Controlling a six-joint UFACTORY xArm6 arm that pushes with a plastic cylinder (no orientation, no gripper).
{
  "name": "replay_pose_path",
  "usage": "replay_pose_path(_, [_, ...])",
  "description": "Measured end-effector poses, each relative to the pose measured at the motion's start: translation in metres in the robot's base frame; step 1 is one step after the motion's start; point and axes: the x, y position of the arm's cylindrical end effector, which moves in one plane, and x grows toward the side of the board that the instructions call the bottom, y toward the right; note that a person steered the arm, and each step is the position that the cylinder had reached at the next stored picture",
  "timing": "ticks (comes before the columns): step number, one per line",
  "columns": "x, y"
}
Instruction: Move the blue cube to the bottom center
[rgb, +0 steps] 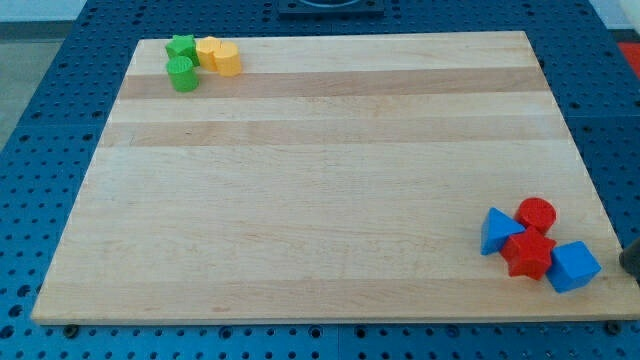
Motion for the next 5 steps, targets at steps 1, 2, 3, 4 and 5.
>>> replay_pose_path(1, [0.013, -0.017])
replay_pose_path(2, [0.014, -0.034])
replay_pose_path(3, [0.014, -0.056])
replay_pose_path(4, [0.014, -0.079])
replay_pose_path(5, [0.012, -0.103])
